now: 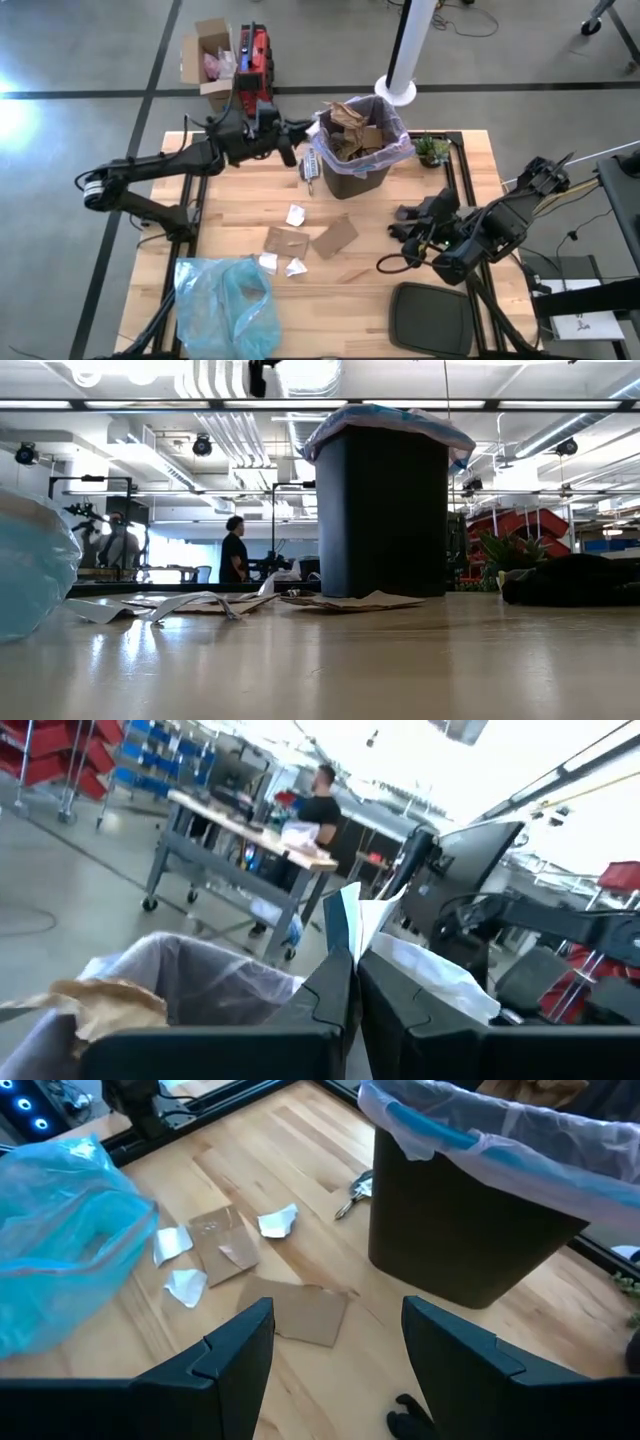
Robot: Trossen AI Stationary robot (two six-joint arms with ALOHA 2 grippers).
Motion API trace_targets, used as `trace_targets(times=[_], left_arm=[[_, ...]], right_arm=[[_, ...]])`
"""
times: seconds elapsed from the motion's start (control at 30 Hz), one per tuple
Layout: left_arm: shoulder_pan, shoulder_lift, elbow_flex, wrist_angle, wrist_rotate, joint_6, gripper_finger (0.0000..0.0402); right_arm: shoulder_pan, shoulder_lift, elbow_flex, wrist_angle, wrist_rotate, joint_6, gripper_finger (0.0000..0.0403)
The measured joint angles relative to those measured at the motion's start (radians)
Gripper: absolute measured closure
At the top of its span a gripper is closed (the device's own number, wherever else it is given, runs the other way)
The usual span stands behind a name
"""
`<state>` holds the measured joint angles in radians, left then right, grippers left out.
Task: Place trash/remove bag and relplace
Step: Put the white paper into the trash bin, then put the cardboard into the trash bin
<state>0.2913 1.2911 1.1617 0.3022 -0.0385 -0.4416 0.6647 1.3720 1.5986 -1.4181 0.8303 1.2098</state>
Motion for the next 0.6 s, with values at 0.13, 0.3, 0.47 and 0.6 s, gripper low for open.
trace_targets(times=[0.13,0.3,0.47,0.6], left_arm=[[0.0,0.104,0.101,-0.038,0.0,-0.012,0.0398],[-0.001,0.258,0.282,-0.18,-0.003,0.027,0.0383],[-0.001,0.391,0.494,-0.433,-0.034,0.142,0.0339],[-0.003,0.471,0.641,-0.602,-0.117,0.241,0.0277]], right_arm=[[0.0,0.004,0.0,0.001,-0.001,-0.007,0.0197],[0.0,0.004,0.0,0.002,-0.002,-0.019,0.0197],[0.001,0.005,0.0,0.005,-0.013,-0.017,0.0197],[0.001,0.006,0.0,0.014,-0.04,-0.015,0.0197]])
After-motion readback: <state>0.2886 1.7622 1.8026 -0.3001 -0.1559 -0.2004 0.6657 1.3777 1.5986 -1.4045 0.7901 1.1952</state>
